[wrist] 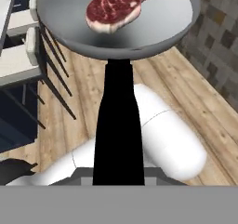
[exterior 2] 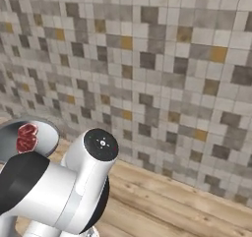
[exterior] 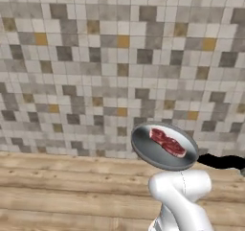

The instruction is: Pick up the pan with the steak in it and place it on the dining table. Then place the steak on the plate.

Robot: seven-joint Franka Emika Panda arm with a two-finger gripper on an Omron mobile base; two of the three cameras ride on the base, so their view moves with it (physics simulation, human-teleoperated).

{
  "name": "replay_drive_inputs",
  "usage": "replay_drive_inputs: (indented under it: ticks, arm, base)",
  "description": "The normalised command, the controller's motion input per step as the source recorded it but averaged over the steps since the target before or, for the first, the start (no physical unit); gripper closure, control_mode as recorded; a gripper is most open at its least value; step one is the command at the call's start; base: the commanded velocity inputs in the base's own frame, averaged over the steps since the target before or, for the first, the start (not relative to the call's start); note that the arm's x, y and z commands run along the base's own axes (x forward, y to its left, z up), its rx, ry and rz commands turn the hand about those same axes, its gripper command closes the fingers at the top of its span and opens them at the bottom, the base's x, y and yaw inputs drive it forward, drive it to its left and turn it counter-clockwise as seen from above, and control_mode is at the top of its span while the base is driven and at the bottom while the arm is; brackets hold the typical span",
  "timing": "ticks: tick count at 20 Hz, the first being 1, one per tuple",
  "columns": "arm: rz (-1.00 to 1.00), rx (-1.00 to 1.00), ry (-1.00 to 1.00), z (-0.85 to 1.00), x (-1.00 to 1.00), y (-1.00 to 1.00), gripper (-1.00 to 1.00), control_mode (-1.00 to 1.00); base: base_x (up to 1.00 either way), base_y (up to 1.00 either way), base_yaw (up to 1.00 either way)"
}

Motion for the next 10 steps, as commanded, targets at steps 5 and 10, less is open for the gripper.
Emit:
replay_drive_inputs:
  ticks: [5, 10]
  arm:
    - [0.0, 0.0, 0.0, 0.0, 0.0, 0.0, 1.0, 1.0]
    - [0.0, 0.0, 0.0, 0.0, 0.0, 0.0, 1.0, 1.0]
  base:
    - [-0.04, 0.0, 0.5]
    - [-0.06, 0.0, 0.5]
